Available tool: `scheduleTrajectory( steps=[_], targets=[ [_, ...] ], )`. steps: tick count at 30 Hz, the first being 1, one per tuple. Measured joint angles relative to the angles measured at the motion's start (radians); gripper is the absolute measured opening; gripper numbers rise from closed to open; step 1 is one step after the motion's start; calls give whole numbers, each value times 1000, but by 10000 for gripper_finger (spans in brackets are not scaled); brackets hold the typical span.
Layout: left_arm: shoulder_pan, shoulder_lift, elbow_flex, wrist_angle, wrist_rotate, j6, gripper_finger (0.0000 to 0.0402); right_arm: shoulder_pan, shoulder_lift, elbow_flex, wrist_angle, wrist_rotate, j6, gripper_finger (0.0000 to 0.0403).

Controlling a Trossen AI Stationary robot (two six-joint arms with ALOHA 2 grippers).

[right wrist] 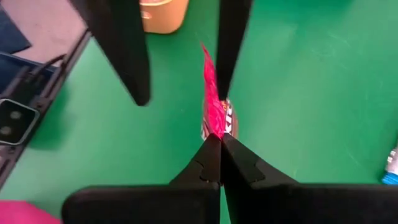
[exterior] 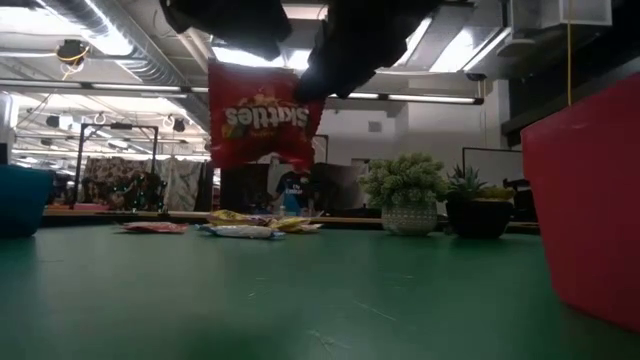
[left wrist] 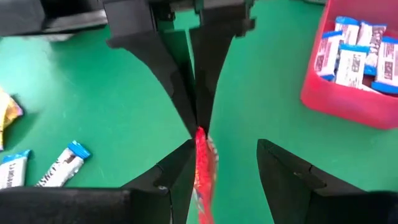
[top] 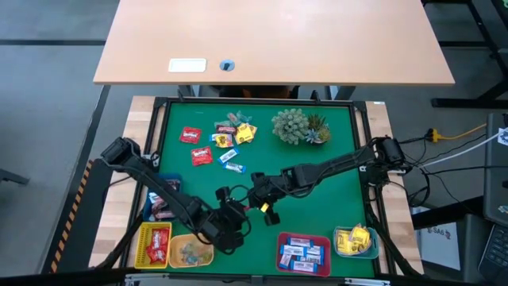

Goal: Sort candy
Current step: Put the red candy into the yellow bin

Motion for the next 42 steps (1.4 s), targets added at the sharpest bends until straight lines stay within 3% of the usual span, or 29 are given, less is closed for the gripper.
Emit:
scheduleTrajectory(
  steps=[18, 24, 32, 42],
  targets=[
    [38, 0, 0, -54, 117, -4, 150, 11, -2, 0, 8, -29, -6, 1],
    [37, 0, 0, -54, 117, -2, 107, 11, -2, 0, 9, -29, -7, 1],
    [37, 0, 0, -54, 117, -2, 9, 11, -2, 0, 9, -29, -7, 1],
    [36, 0, 0, -53, 117, -1, 0, 11, -2, 0, 9, -29, -6, 1]
  ],
)
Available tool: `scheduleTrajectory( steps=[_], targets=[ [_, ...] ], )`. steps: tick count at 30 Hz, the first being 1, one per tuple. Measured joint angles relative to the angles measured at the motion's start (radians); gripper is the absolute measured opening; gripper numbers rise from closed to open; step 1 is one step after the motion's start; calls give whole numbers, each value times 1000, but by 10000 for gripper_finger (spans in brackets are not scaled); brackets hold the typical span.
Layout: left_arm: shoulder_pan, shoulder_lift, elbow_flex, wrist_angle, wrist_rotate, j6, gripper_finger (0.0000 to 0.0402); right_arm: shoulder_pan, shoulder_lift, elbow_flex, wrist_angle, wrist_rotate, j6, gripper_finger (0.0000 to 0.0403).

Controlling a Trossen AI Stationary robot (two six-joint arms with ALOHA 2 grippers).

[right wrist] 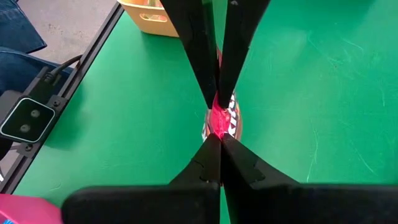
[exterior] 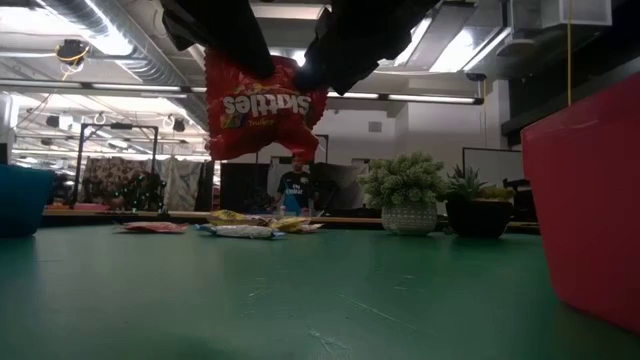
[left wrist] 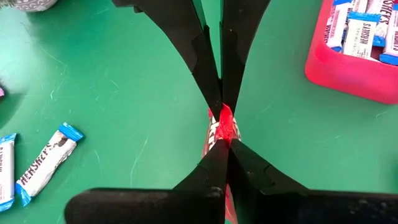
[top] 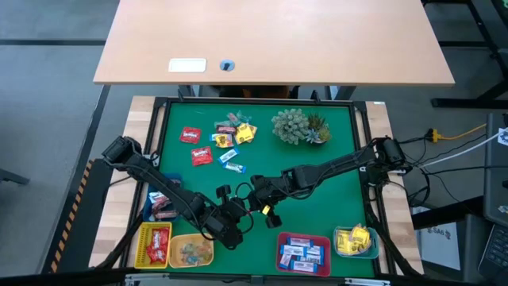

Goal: Sort candy
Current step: Put the red candy into the yellow bin

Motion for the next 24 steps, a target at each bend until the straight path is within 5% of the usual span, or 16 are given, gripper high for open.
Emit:
scheduleTrajectory(
  steps=[7, 17, 24],
  targets=[
    [0, 0, 0, 0, 0, 0, 0, 0, 0, 0, 0, 0, 0, 15],
    [-40, -2, 0, 0, 4, 0, 0, -1, -12, 0, -22, 0, 0, 139],
    [-92, -57, 0, -3, 122, -77, 0, -1, -85, 2, -102, 1, 0, 158]
  ],
)
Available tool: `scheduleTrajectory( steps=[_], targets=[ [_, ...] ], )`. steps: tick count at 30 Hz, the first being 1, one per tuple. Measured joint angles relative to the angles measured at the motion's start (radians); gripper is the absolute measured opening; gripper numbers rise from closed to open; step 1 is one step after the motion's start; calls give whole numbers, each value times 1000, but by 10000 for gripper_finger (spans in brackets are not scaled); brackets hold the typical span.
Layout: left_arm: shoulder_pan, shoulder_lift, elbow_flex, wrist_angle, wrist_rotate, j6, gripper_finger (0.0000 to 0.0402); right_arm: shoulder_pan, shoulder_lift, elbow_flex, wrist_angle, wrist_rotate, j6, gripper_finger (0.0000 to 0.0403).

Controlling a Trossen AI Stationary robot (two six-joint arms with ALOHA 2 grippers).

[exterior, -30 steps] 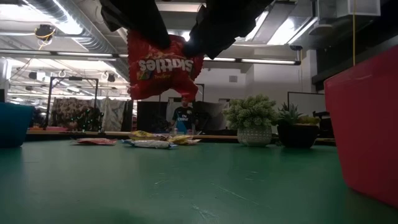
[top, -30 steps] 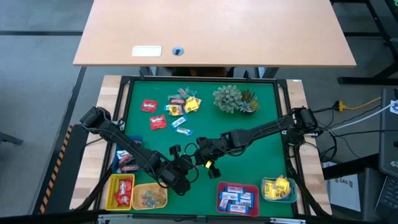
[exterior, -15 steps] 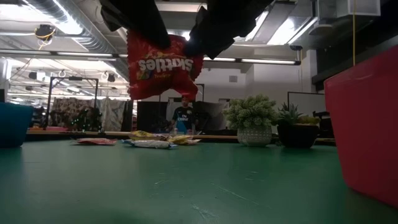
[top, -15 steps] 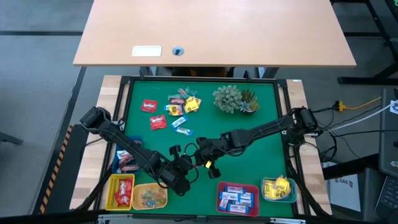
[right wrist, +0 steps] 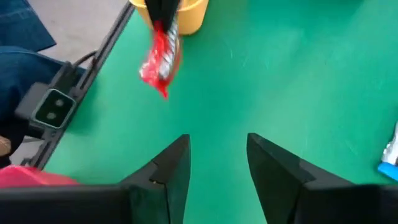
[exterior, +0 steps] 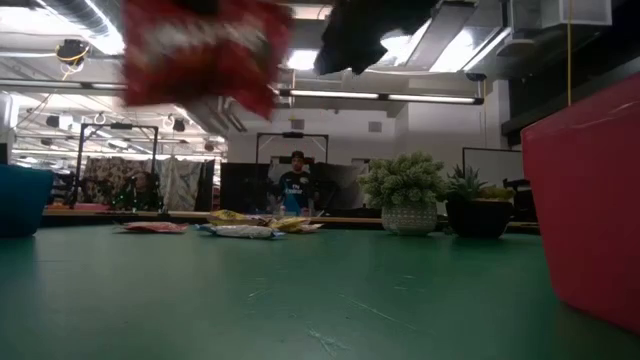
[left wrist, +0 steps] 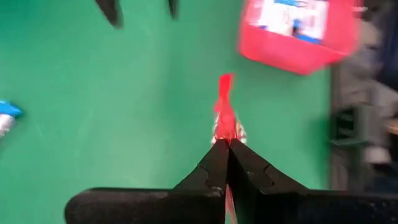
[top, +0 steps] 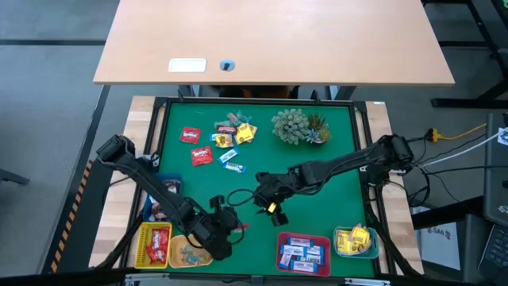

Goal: Sort candy
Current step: Put the red candy into the yellow bin

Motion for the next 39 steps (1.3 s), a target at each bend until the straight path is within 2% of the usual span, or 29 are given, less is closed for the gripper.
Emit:
scheduleTrajectory(
  steps=[3, 7, 15, 17, 26, 29, 39],
  targets=[
    [-28, -40, 0, -26, 80, -54, 0, 0, -40, 0, -30, 0, 0, 157],
    [-65, -92, 0, -116, 196, -202, 0, 0, -77, 0, -93, 0, 0, 157],
    [-145, -198, 0, -355, 462, -577, 0, 1, -102, -2, -180, 0, 0, 157],
    [-171, -221, 0, -405, 502, -668, 0, 1, -103, -2, -172, 0, 0, 157],
    [-265, -241, 0, -621, 742, -971, 0, 1, -103, -2, -172, 0, -6, 157],
    [-291, -241, 0, -634, 748, -1045, 0, 1, -103, -2, -172, 0, -7, 157],
    [-336, -240, 0, -645, 749, -1149, 0, 1, -103, -2, -171, 0, -7, 157]
  ],
)
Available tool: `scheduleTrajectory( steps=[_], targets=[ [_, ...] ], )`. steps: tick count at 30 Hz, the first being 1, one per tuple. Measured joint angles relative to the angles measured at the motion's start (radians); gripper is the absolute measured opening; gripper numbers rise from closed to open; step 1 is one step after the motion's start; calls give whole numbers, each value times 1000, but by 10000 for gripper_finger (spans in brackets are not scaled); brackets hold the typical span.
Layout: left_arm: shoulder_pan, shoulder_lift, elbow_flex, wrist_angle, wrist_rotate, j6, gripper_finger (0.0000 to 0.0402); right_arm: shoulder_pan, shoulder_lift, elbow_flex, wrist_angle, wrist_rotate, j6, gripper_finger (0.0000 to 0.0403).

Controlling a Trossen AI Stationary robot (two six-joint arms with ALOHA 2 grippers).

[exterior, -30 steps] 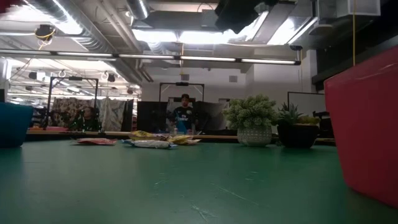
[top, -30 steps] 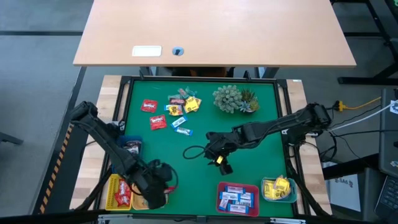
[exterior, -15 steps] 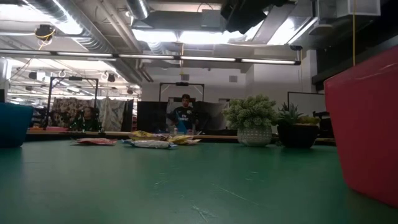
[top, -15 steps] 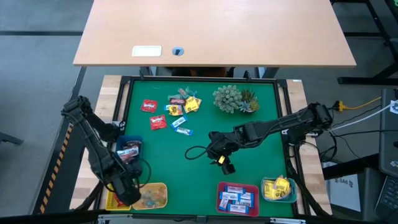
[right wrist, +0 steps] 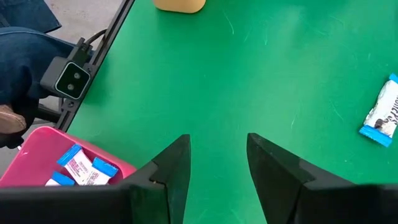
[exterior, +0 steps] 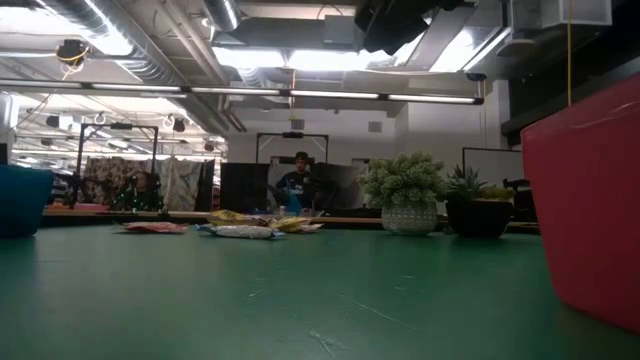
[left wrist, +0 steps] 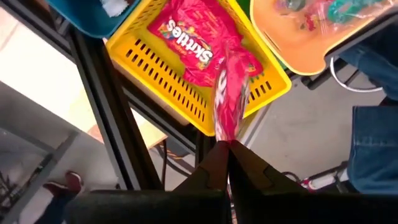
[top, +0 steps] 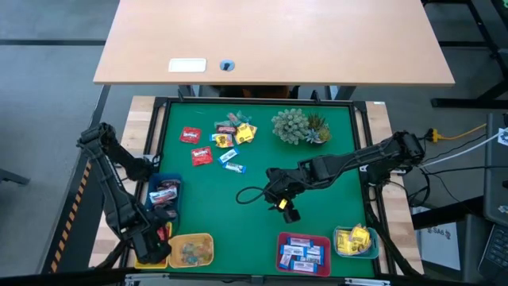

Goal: Sort candy
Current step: Put the red candy into the yellow bin

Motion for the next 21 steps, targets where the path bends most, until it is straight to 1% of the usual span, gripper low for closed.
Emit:
scheduleTrajectory(
  steps=[3, 5, 8, 11, 12, 14, 17, 19, 21],
  targets=[
    [-5, 0, 0, 0, -14, -37, 1, 0, 0, 0, 2, 0, 0, 157],
    [-5, 0, 0, 0, -18, -55, 9, 0, 0, 0, 4, 0, 0, 157],
    [-5, 0, 0, 0, -40, -60, 36, 0, 0, 0, 4, 0, 0, 156],
    [-5, 0, 0, 1, -126, -60, 71, 0, 0, 0, 4, 0, 0, 156],
    [-5, 0, 0, 1, -178, -59, 83, 0, 0, 0, 4, 0, 0, 156],
    [-5, 0, 0, 3, -321, -58, 105, 0, 0, 0, 4, 0, 0, 156],
    [9, 0, 0, 6, -590, -55, 132, 0, 0, 0, 4, 0, -1, 156],
    [30, 0, 0, 6, -762, -25, 145, 0, 0, 0, 4, 0, -3, 156],
    [65, 0, 0, 6, -879, 32, 154, 0, 0, 0, 7, 0, -4, 156]
  ],
)
